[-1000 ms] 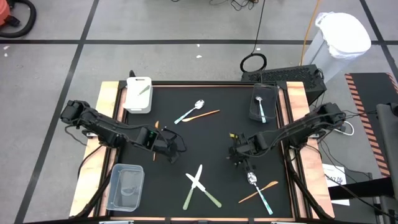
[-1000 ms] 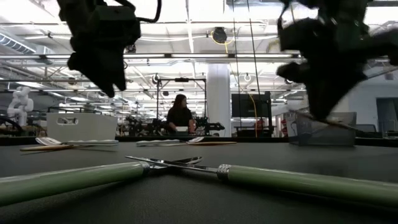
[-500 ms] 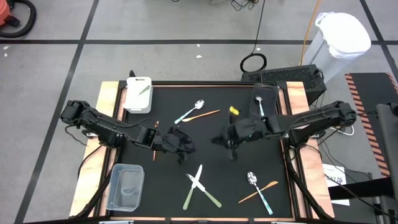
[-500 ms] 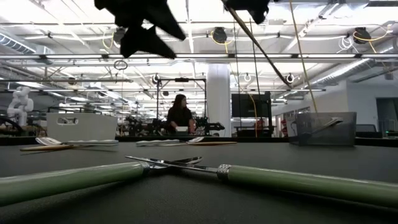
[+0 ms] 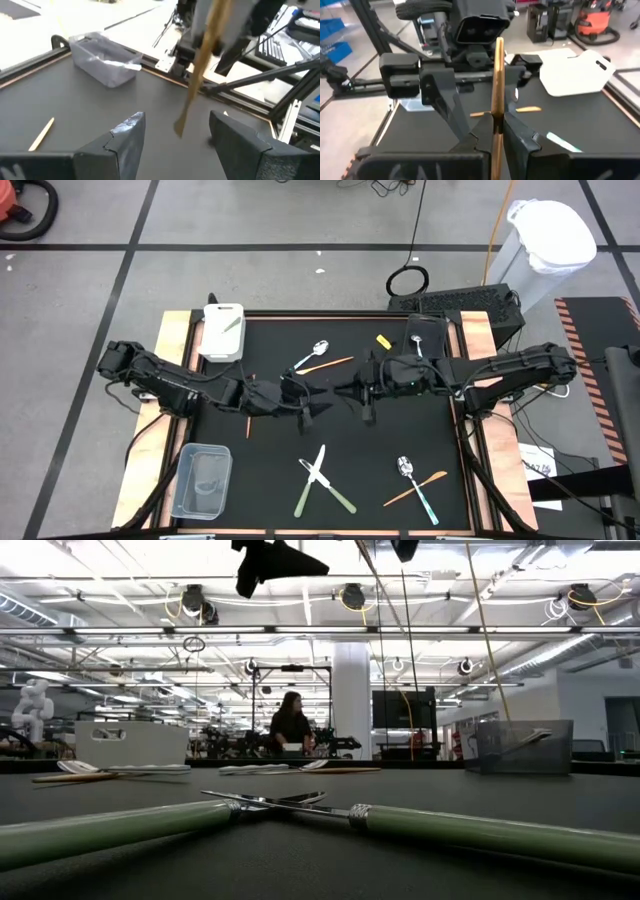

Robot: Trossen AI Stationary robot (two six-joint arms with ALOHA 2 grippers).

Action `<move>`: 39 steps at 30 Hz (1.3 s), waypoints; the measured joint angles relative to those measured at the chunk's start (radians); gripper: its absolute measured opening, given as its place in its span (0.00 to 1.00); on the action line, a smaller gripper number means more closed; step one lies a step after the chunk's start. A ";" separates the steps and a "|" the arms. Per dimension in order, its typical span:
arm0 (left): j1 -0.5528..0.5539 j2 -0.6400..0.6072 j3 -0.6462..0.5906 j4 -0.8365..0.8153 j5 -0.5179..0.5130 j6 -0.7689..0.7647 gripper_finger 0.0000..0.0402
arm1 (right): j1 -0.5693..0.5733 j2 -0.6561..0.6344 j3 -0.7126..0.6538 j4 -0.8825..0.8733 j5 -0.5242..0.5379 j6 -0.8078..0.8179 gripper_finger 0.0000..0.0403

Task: Sort silverware by color (type)
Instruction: Put the gold knife into the transparent bin

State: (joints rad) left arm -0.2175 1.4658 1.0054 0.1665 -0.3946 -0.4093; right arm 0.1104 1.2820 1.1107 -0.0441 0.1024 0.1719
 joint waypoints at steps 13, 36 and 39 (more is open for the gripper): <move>0.040 0.000 0.000 0.060 0.130 0.039 0.55 | -0.001 0.038 0.000 0.199 0.001 0.000 0.05; 0.058 0.000 0.000 0.060 0.184 0.013 0.06 | -0.006 0.037 0.001 0.168 0.061 0.108 0.14; 0.042 0.000 0.000 -0.040 0.166 -0.084 0.07 | -0.006 0.038 0.001 0.095 0.145 0.143 0.20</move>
State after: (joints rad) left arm -0.1751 1.4658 1.0058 0.1264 -0.2282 -0.4930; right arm 0.1043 1.3197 1.1114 0.0506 0.2475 0.3151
